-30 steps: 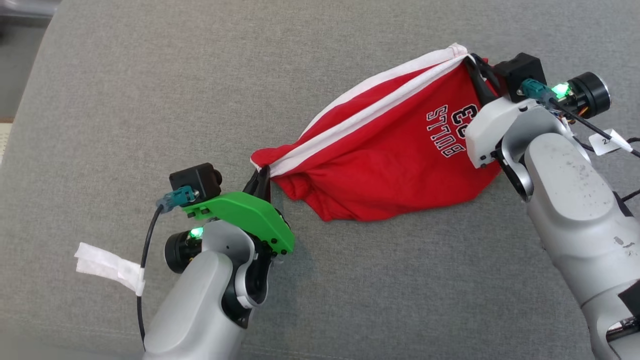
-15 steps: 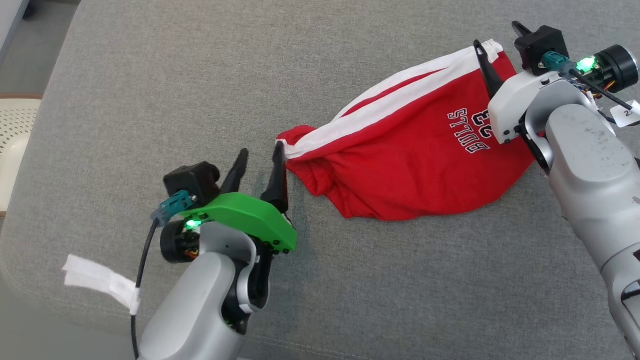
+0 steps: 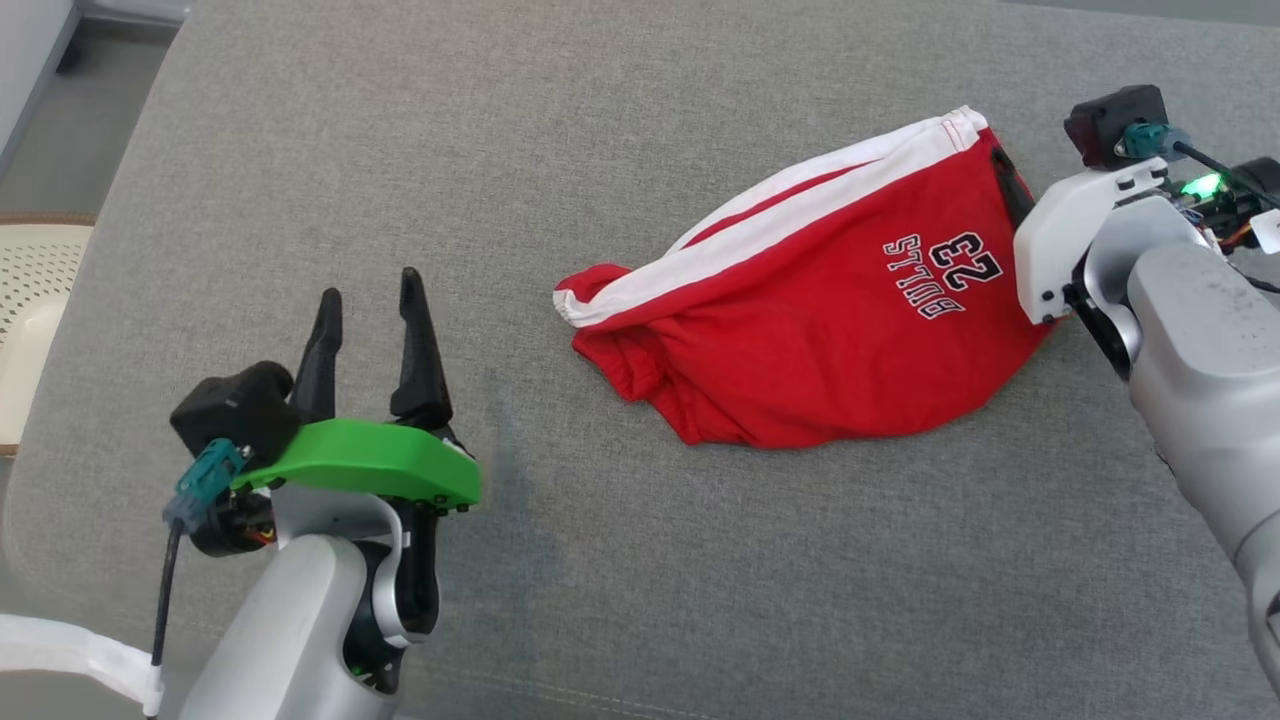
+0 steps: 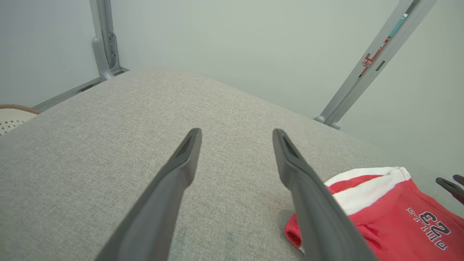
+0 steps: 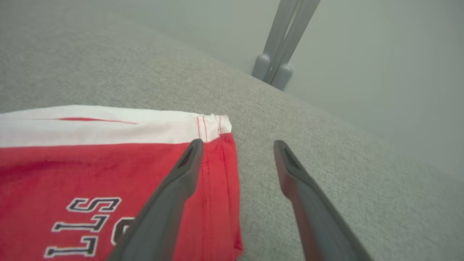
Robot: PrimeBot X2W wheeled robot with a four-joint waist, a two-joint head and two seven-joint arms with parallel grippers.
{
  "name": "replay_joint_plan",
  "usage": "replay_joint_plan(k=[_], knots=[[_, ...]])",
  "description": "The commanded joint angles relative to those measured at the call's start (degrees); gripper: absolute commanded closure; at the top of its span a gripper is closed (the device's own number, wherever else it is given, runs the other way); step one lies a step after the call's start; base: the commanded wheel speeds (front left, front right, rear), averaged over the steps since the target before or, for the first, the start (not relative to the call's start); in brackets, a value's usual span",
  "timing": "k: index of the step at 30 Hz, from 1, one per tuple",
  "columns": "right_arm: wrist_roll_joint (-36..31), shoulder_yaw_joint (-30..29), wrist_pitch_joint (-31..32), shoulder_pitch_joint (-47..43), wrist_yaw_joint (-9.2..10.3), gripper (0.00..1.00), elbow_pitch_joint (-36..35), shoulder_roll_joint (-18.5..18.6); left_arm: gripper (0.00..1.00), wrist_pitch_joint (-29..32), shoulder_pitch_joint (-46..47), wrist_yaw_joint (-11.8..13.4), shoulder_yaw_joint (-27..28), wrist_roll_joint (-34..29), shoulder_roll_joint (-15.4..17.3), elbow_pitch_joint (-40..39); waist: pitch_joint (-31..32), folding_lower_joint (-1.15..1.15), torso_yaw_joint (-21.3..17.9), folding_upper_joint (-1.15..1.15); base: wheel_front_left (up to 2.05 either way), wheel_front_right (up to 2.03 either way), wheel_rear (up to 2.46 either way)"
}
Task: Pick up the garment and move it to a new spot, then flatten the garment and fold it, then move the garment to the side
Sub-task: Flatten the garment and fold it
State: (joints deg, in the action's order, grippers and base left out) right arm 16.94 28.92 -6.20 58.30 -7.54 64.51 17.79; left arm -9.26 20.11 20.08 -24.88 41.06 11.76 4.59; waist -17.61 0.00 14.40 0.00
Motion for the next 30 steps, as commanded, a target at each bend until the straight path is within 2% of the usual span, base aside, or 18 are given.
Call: replay_joint_plan(k=[1,5,13,14,15,16,18,24,30], knots=[[1.5,1.0,1.3,-1.2,0.11,0.00,-0.3,1.2,0.00,-0.3,-0.8,0.5,0.6,-0.5,0.6,-0.6,-0.1,0.00,0.1,0.00,0.00,0.00,0.00],[5.4,3.5,4.5,-2.3,0.11,0.00,-1.3,3.1,0.00,-0.8,-1.5,1.2,1.9,-0.3,1.6,-2.1,-1.0,0.00,0.9,0.00,0.00,0.00,0.00],[13.9,7.1,12.7,-4.5,0.10,0.00,-2.8,4.5,0.00,-0.8,-2.3,2.1,2.9,-0.1,2.6,-3.8,-1.8,0.00,2.7,0.00,0.00,0.00,0.00],[15.1,7.6,13.9,-4.9,0.04,0.10,-3.2,4.5,0.00,-0.8,-2.3,2.1,2.9,-0.1,2.7,-3.9,-1.7,0.00,2.9,0.00,0.00,0.00,0.00],[16.0,8.2,14.9,-5.3,0.04,0.52,-3.6,4.6,0.00,-0.7,-2.4,2.1,2.8,-0.2,2.8,-4.0,-1.6,0.00,3.0,0.00,0.00,0.00,0.00],[17.1,8.8,15.8,-5.6,0.04,0.61,-4.2,4.8,0.00,-0.7,-2.5,2.2,2.8,-0.2,2.9,-4.1,-1.5,0.00,3.1,0.00,0.00,0.00,0.00],[18.6,9.6,16.7,-5.8,0.03,1.00,-5.2,5.3,0.00,-0.7,-2.7,2.2,2.6,-0.2,2.9,-4.2,-1.2,0.00,3.1,0.00,0.00,0.00,0.00],[21.3,9.2,13.3,-5.3,0.09,1.00,-5.6,5.9,0.00,-1.6,-2.6,1.1,2.2,-0.7,3.2,-4.4,0.5,0.00,1.7,0.00,0.00,0.00,0.00],[23.7,7.9,7.6,-7.2,0.09,1.00,-5.9,5.3,0.00,-2.3,-2.5,0.0,2.4,-1.2,4.9,-3.0,3.9,0.00,-2.3,0.00,0.00,0.00,0.00]])
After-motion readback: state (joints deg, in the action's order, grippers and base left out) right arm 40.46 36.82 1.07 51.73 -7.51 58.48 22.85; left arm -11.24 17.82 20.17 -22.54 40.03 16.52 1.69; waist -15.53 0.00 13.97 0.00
